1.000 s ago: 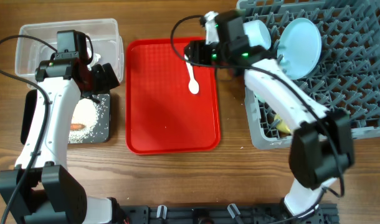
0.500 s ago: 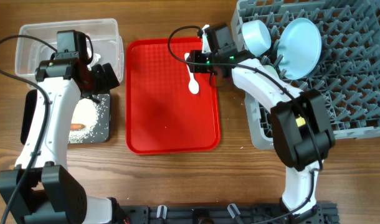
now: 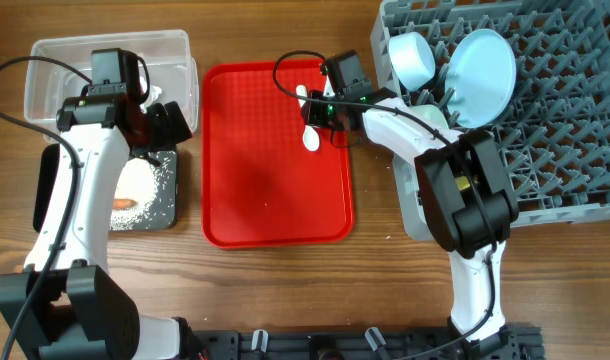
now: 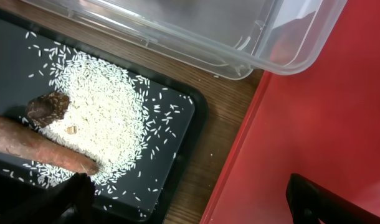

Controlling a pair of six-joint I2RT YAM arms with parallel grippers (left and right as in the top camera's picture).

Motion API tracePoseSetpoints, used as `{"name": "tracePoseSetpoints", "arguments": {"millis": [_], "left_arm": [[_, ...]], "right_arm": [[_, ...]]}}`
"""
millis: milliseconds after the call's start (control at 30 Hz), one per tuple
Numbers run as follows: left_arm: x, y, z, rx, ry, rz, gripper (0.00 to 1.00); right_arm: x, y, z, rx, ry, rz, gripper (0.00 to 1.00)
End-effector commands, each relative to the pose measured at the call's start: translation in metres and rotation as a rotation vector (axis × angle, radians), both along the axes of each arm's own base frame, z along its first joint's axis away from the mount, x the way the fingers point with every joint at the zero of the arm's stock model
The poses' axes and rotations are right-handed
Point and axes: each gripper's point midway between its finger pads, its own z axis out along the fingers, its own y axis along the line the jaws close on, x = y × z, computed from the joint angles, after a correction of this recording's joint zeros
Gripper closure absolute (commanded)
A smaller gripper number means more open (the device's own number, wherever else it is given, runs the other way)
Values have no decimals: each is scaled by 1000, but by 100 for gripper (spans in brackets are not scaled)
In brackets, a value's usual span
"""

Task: Sort waste into correct bins and load items into the dishwasher rack
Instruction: 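Move the right gripper to the white spoon on the red tray and grasp it, then carry the white spoon right and lower it into the rack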

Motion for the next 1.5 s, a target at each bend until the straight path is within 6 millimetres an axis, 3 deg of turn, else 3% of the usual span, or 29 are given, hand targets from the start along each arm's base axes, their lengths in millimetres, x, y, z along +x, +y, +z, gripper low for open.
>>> {"name": "tracePoseSetpoints", "arguments": {"millis": [0, 300, 400, 500, 733, 800, 867, 967, 1033, 1067, 1167, 1267, 1333, 1400, 1467], "left_arm": [[4, 4, 14, 13, -41, 7, 0], [4, 4, 14, 13, -41, 6, 0], [4, 4, 14, 13, -41, 6, 0], [4, 4, 14, 13, -41, 6, 0], [4, 4, 14, 13, -41, 7, 0], [4, 4, 14, 13, -41, 7, 0], [4, 4, 14, 13, -41, 7, 0], [4, 4, 14, 13, -41, 7, 0], [4, 4, 14, 13, -41, 7, 0], [4, 4, 14, 13, -41, 7, 0], [4, 4, 14, 13, -41, 7, 0], [4, 4, 14, 13, -41, 7, 0], [4, 4, 14, 13, -41, 6, 0], [4, 4, 14, 13, -41, 6, 0], [4, 4, 14, 13, -41, 6, 0]], "right_arm": [[-18, 11, -31, 30, 99, 34, 65], [-48, 38, -41, 89, 200, 90, 67], [-50, 41, -41, 83, 200, 93, 78], [-50, 41, -42, 89, 219, 63, 96], [-52, 43, -40, 107, 233, 62, 96], [-53, 46, -34, 128, 232, 78, 96], [-48, 46, -14, 138, 189, 106, 96], [-40, 37, 34, 121, 86, 159, 96], [-38, 25, 65, 89, 31, 153, 96], [-37, 13, 89, 61, -14, 139, 96], [-40, -31, 154, -38, -129, 52, 96], [-50, -85, 203, -141, -200, -89, 96], [-64, -130, 228, -214, -217, -223, 96], [-79, -172, 241, -284, -202, -379, 96], [-106, -231, 246, -390, -154, -674, 95]]}}
